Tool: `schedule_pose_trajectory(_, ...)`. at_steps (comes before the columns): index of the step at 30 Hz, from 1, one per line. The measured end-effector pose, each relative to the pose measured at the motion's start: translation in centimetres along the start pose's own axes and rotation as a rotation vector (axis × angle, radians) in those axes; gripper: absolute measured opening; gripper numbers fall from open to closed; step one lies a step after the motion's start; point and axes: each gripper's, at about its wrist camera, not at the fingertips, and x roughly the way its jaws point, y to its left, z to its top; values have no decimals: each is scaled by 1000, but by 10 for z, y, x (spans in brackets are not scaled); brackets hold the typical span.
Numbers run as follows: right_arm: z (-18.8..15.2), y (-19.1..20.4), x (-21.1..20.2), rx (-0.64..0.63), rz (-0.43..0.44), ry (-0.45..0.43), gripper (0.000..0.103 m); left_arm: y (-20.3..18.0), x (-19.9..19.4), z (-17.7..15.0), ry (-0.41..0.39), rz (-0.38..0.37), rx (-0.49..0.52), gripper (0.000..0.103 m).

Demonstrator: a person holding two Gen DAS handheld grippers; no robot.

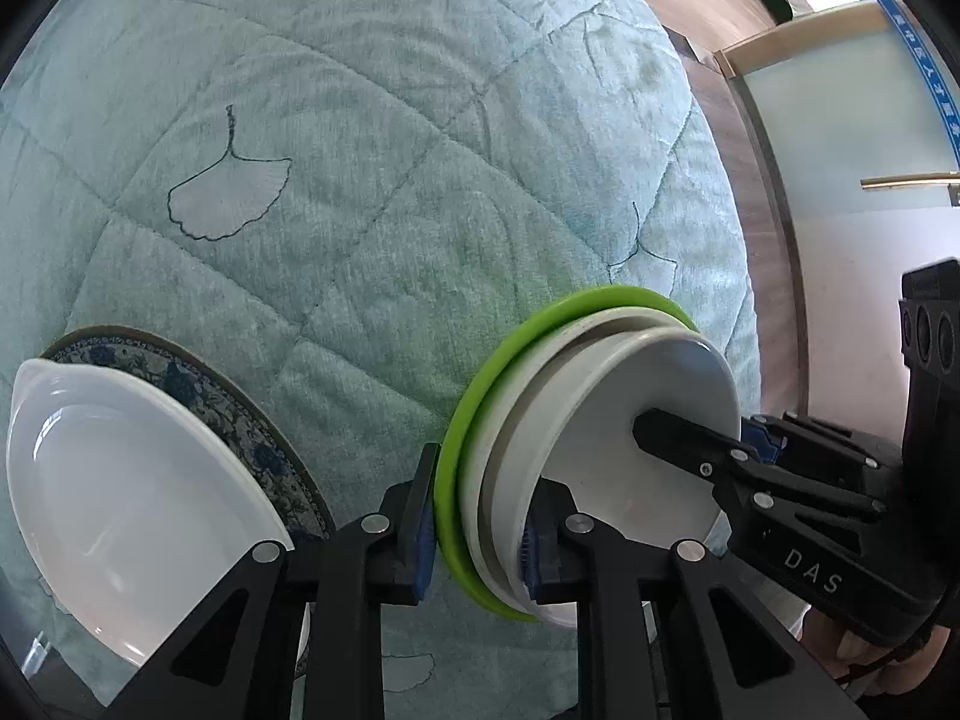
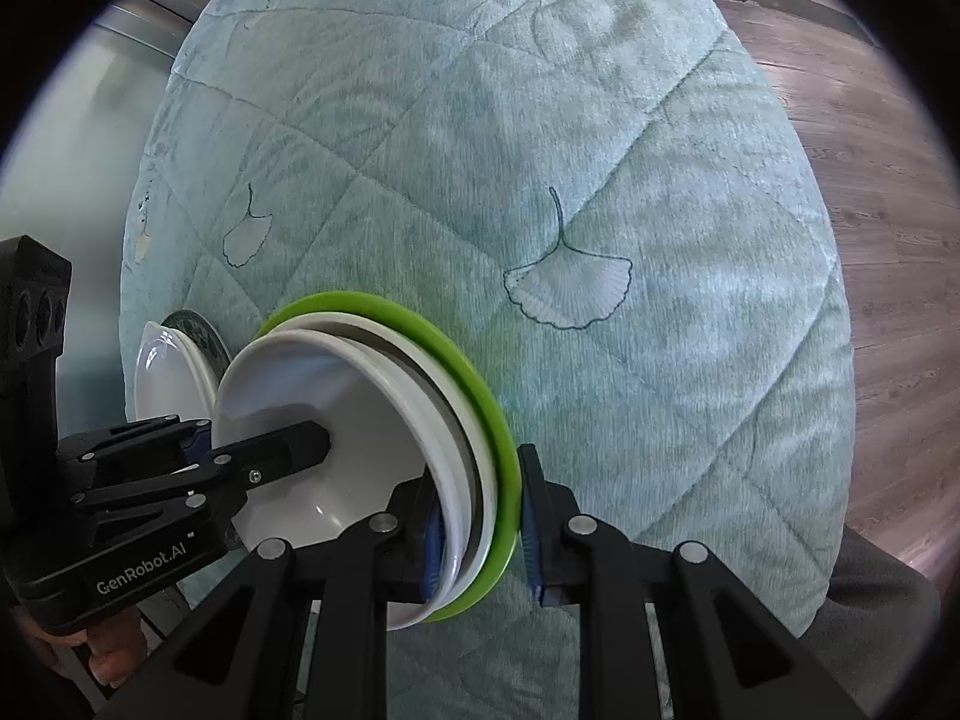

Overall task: Organize plates and bowls
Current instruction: 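Carry the nested bowls with both grippers over the plate stack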

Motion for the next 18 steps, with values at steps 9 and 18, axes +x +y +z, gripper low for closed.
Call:
schedule_pose_trajectory(9, -11, 12, -18, 11, 14, -39, 19, -6, -34, -14, -64, 34, 29, 18)
schedule_pose_trajectory(18, -23, 40, -78, -24, 10, -157, 20, -31, -105, -36, -176, 92, 66, 18)
